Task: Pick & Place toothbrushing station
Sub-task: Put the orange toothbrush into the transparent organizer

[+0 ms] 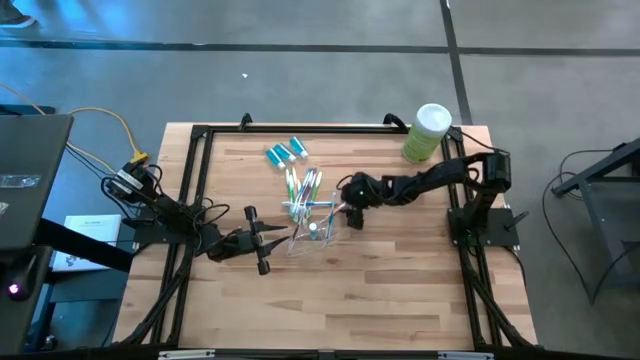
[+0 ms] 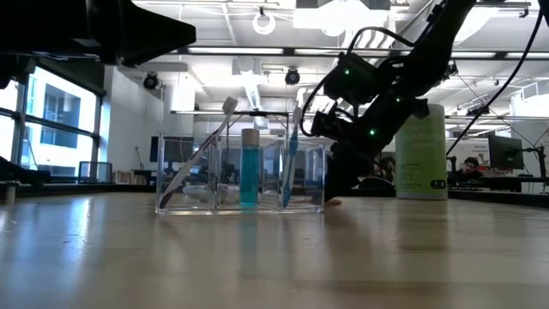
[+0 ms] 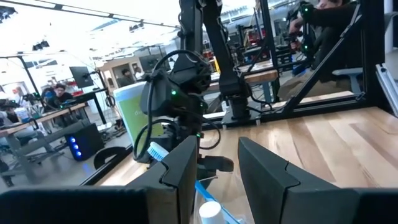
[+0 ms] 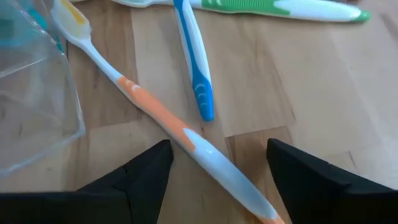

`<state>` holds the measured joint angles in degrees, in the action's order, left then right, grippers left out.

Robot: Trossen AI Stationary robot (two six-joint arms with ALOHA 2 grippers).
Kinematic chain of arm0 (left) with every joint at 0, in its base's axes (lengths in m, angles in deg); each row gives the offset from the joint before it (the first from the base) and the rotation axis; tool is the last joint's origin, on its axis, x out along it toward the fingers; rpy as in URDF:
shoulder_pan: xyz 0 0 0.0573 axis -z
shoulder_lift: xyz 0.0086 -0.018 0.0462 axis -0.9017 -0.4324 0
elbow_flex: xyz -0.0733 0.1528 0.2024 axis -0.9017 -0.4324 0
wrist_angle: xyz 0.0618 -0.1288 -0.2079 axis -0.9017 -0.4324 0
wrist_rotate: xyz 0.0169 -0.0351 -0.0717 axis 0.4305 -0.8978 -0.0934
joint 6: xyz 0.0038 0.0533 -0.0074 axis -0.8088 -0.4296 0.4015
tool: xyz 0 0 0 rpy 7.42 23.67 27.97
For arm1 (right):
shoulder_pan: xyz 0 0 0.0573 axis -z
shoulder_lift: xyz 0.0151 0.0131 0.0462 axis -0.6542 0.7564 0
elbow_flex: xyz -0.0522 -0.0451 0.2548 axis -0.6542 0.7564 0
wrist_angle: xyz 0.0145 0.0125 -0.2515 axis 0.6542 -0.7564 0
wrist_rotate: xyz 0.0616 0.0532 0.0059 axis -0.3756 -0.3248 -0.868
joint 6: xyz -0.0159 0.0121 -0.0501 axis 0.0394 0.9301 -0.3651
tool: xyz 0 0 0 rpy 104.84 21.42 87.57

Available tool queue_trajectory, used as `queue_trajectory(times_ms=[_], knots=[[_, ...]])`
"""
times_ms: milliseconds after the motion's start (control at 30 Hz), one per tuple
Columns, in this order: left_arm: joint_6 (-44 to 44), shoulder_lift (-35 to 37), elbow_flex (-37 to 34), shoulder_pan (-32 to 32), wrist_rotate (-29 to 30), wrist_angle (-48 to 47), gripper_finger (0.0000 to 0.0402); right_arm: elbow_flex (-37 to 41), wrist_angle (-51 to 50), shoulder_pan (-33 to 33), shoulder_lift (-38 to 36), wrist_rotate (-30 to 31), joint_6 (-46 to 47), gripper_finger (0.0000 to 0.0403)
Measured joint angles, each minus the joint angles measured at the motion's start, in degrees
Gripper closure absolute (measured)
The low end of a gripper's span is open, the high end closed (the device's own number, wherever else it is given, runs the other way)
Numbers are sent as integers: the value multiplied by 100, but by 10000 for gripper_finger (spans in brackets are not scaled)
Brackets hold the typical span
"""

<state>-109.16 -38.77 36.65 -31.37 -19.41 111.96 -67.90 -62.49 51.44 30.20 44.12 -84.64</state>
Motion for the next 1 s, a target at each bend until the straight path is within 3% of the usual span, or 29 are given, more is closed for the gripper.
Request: queue_trajectory(times_ms=[267, 567, 867, 1000], knots=[[7, 0, 0, 54, -3, -14, 288, 0, -90, 131, 0, -356, -75, 228], [17, 0, 0, 52, -2, -15, 288, -4, -309, 124, -20, -343, -200, 382], [17, 0, 0, 52, -2, -17, 288, -9, -434, 13, -93, -227, 141, 386], [17, 0, 0, 54, -3, -18, 288, 9, -876, -252, -383, 157, 327, 388]])
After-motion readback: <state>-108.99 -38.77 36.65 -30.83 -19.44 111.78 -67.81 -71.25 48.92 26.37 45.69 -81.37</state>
